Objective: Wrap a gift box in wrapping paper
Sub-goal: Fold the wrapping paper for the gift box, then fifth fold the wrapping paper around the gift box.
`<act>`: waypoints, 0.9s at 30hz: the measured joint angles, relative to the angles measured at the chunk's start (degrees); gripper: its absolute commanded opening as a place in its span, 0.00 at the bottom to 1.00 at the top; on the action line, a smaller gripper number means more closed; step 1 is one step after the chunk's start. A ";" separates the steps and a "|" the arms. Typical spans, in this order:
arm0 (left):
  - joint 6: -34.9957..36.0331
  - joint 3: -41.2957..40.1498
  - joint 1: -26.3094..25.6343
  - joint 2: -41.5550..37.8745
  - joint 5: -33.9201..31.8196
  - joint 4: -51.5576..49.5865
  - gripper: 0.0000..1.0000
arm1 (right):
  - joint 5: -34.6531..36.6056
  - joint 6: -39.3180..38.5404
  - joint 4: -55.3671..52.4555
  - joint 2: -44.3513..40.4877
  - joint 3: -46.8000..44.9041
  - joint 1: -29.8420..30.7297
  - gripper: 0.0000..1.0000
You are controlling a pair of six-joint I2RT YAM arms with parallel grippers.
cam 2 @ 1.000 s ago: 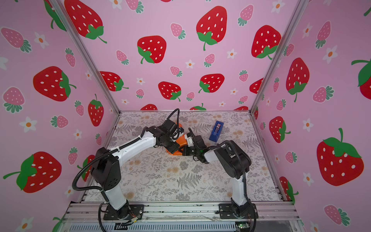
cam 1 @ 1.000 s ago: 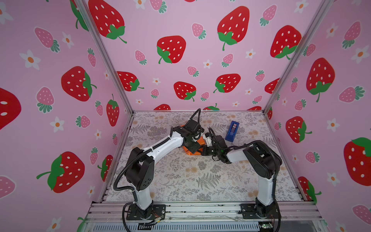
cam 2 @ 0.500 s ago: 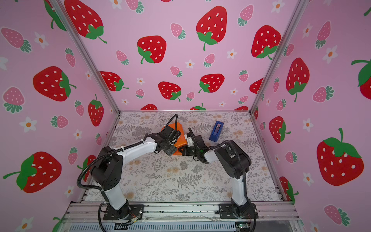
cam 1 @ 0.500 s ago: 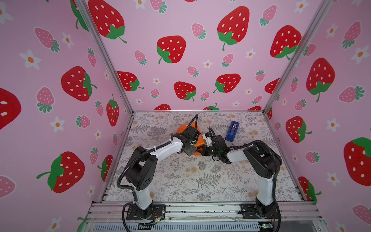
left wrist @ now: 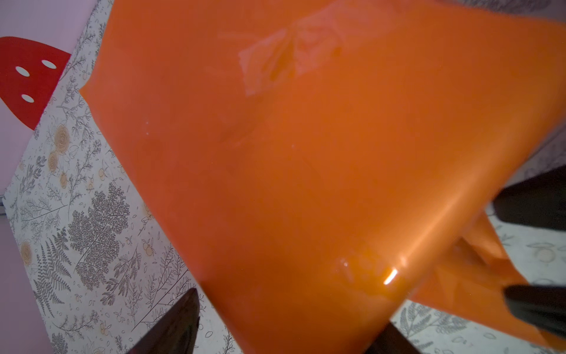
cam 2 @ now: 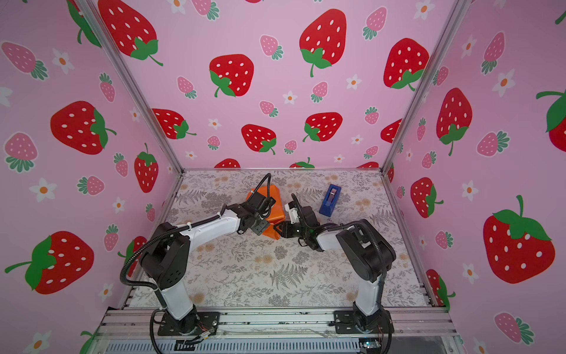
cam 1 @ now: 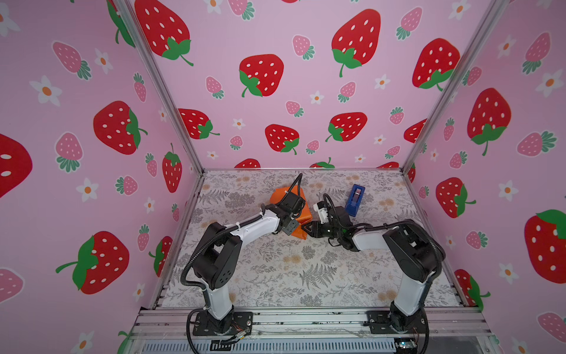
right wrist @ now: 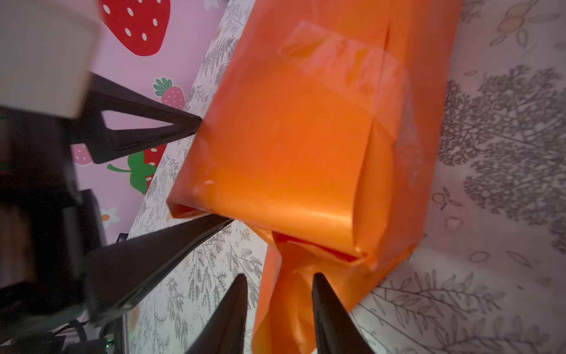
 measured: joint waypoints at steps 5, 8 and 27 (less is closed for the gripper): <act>-0.02 -0.20 0.07 0.00 0.00 0.02 0.77 | 1.01 -8.15 0.28 -5.68 -5.40 -0.26 0.38; -0.04 -0.20 0.20 0.04 0.02 0.02 0.77 | 2.36 -15.47 2.36 -8.85 -10.67 0.74 0.36; -0.35 -0.20 0.96 1.53 0.04 -0.13 0.76 | 3.41 -27.41 9.68 2.10 -7.93 5.44 0.31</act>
